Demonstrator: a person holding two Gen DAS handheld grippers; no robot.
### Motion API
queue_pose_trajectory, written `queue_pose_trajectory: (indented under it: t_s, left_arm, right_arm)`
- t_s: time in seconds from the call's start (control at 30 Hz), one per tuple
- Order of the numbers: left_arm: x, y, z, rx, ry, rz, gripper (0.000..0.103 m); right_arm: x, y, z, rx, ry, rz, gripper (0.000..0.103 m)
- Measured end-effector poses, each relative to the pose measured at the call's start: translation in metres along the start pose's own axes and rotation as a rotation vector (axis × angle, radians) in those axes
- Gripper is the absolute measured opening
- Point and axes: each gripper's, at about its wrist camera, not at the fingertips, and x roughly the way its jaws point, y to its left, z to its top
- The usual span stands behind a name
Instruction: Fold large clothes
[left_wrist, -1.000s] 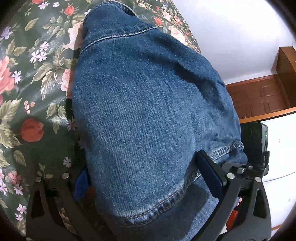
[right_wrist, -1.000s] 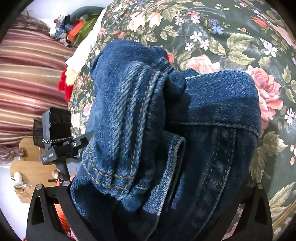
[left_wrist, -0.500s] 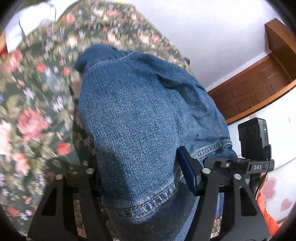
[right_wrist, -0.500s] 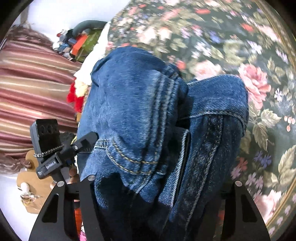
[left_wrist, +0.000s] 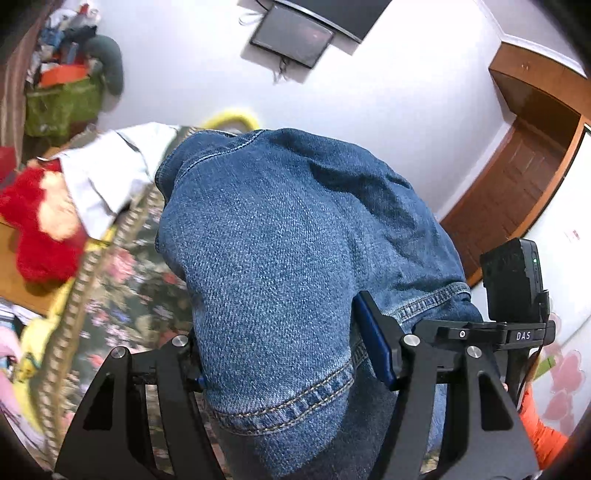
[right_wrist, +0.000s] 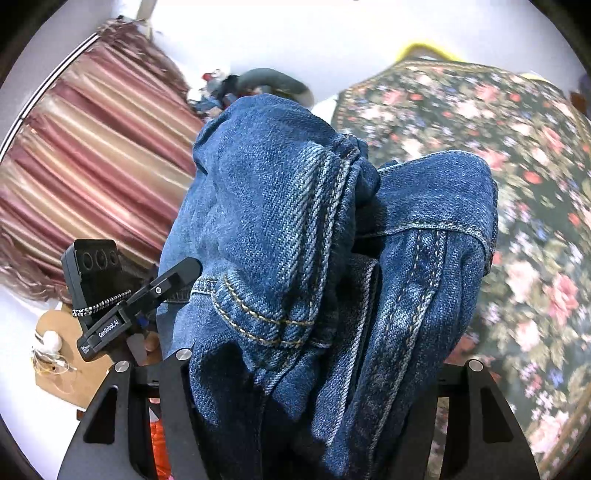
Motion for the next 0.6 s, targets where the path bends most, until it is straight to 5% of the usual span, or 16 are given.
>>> queue_pose_trajectory:
  t_s: [0.23,0.53,0.6]
  left_arm:
    - [0.004,0.055,-0.031,-0.074,0.064,0.066,0.065]
    - [0.068,0.127,-0.114,-0.155,0.277,0.158,0.062]
    - [0.069,0.133,-0.127,-0.147,0.268,0.173,0.063]
  right_arm:
    - [0.073,0.006,-0.006,0.031,0.091,0.028,0.063]
    - [0.196,-0.068,-0.069,0.195,0.340,-0.033,0.063]
    - [0.214,-0.076,-0.075,0.172,0.381,-0.078,0.063]
